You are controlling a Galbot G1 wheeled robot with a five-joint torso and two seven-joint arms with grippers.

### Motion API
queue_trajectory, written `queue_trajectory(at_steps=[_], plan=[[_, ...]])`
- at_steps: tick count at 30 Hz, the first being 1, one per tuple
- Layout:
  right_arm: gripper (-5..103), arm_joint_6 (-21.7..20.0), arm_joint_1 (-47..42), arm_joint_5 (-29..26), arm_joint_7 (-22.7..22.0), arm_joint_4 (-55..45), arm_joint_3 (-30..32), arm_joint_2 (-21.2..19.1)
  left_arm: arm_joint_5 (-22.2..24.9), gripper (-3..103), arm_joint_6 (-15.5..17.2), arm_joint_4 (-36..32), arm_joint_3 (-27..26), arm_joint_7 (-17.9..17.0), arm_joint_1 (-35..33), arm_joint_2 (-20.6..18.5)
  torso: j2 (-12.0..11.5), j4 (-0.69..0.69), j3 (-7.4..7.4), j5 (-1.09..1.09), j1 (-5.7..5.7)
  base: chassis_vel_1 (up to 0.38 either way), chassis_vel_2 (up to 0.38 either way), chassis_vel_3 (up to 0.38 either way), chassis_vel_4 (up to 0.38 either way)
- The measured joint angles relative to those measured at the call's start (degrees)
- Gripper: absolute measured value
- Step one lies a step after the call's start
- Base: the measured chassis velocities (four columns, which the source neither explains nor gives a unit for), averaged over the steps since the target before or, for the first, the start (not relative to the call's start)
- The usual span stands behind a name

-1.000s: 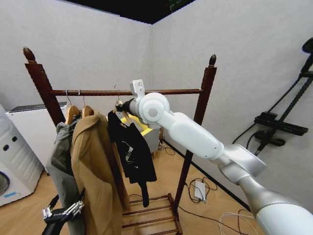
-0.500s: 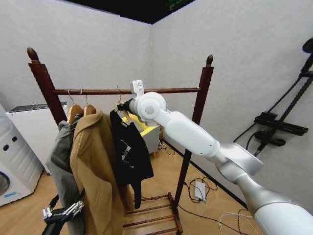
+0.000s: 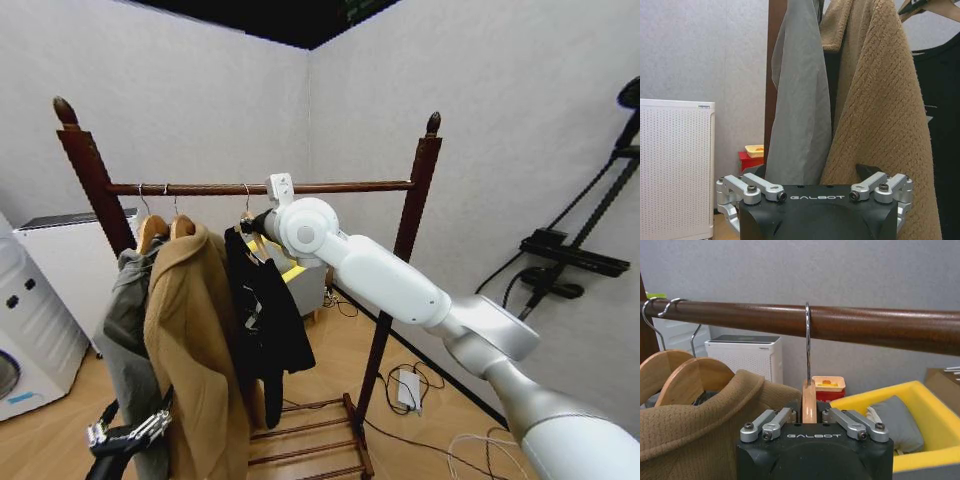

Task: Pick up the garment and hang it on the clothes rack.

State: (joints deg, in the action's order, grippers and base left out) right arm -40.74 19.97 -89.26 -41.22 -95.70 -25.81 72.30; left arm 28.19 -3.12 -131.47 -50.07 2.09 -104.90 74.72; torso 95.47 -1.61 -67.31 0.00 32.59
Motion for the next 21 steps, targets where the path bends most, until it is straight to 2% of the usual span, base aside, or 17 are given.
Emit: queue_trajectory(at_steps=[3,5,8,11,15,16,17,18,20,21], plan=[[34,0.79,-0.56,2.37,2.58,-0.64,0.86,-0.51,0.0,100,0.0,0.0,0.0,0.0,0.0,0.0,0.0,-0.01,0.0,0.0,0.0,0.0,0.0,0.0,0.0],[34,1.35,-0.8,2.62,3.01,-1.2,1.06,-0.83,0.0,100,0.0,0.0,0.0,0.01,0.0,0.0,0.0,-0.01,0.0,0.0,0.0,0.0,0.0,0.0,0.0],[50,2.44,-2.18,2.73,3.62,-4.75,2.09,-2.54,0.0,100,0.0,0.0,0.0,0.02,0.0,0.0,0.0,0.0,0.0,0.0,0.0,0.0,0.0,0.0,0.0],[56,2.48,-3.19,1.93,3.61,-7.49,2.9,-4.28,0.0,100,0.0,0.0,0.0,0.02,0.0,0.0,0.0,0.01,0.0,-0.01,0.0,0.0,0.0,0.0,0.0],[78,2.89,-7.93,0.45,2.56,-16.75,4.84,-12.99,0.0,100,0.0,0.0,0.0,0.0,0.0,0.0,0.01,-0.02,0.01,0.02,0.0,0.0,0.0,0.0,0.0],[78,2.89,-7.93,0.45,2.56,-16.75,4.84,-12.99,0.0,100,0.0,0.0,0.0,0.0,0.0,0.0,0.01,-0.02,0.01,0.02,0.0,0.0,0.0,0.0,0.0],[83,3.29,-9.79,0.47,2.9,-19.05,5.5,-14.78,0.0,100,0.0,0.0,0.0,-0.01,0.0,0.0,0.0,-0.02,0.01,0.02,0.0,0.0,0.0,0.0,0.0],[88,3.81,-12.29,0.42,3.64,-21.56,6.56,-16.43,0.0,100,0.0,0.0,0.0,0.01,0.0,0.0,0.0,-0.02,0.0,0.02,0.0,0.0,0.0,0.0,0.0],[88,4.58,-15.37,1.02,4.99,-24.04,8.09,-18.01,0.0,100,0.0,0.0,0.0,0.06,0.0,0.0,0.01,-0.01,0.0,0.02,0.0,0.0,0.0,0.0,0.0],[94,5.3,-18.85,2.52,7.14,-26.5,10.14,-19.72,0.0,100,0.0,0.0,0.0,0.04,0.0,0.0,0.01,0.01,0.0,0.02,0.0,0.0,0.0,0.0,0.0]])
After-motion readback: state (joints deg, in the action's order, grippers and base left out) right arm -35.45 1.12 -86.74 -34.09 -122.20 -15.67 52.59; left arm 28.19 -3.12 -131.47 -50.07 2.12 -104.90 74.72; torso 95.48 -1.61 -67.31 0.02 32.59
